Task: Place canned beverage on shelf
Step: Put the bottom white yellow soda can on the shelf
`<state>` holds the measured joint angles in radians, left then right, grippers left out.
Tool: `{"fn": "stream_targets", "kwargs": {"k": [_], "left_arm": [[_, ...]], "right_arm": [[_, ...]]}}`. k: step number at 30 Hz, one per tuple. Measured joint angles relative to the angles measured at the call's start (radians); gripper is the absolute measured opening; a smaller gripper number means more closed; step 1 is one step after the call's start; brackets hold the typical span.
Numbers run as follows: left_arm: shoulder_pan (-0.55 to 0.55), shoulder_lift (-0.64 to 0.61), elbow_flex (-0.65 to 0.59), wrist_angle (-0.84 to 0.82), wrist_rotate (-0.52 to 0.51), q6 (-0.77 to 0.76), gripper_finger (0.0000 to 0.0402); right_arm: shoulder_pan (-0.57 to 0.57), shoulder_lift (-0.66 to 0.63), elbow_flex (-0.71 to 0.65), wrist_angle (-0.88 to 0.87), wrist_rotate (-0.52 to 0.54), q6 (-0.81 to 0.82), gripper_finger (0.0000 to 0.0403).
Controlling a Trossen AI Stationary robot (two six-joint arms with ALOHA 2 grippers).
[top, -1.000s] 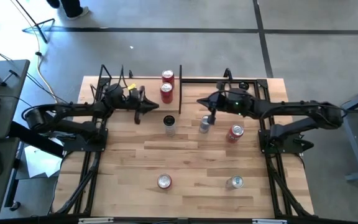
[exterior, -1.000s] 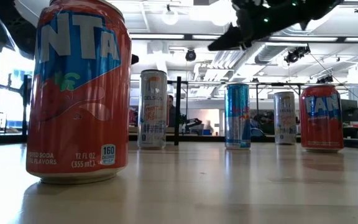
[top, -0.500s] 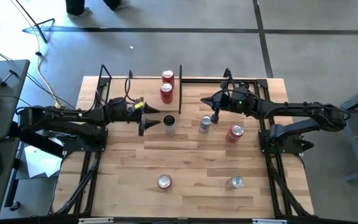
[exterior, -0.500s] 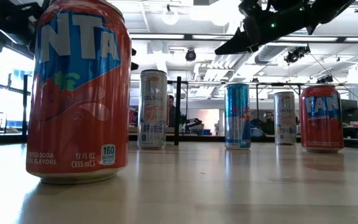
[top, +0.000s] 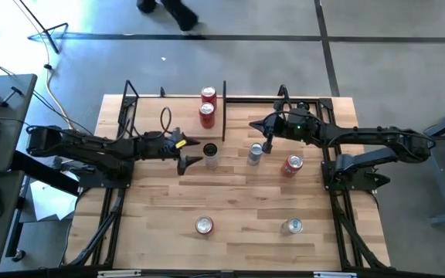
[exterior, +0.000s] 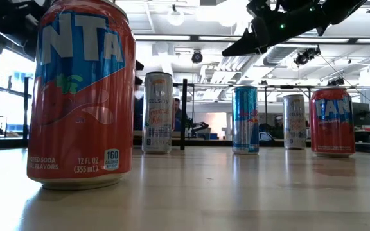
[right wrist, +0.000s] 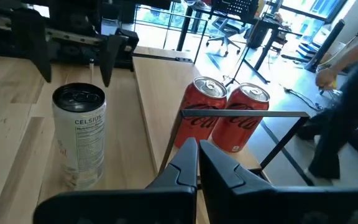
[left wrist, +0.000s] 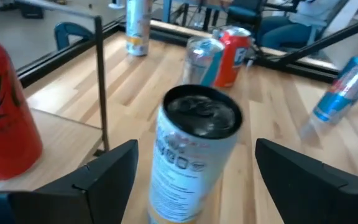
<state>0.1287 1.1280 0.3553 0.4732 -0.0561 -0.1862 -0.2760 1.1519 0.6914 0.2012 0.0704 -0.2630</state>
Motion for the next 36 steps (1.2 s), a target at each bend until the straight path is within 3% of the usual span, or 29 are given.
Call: {"fn": "stream_targets", "kwargs": {"k": [18,36], "left_arm": [[0.001,0.160,0.000,0.237,-0.008,0.013,0.0315],[0.002,0.305,0.113,0.228,0.018,0.086,0.0313]], "right_arm": [[0.000,0.000,0.000,0.000,0.000,0.000,0.0000],[0.000,0.000,0.000,-0.001,0.000,-0.007,0.0000]]}}
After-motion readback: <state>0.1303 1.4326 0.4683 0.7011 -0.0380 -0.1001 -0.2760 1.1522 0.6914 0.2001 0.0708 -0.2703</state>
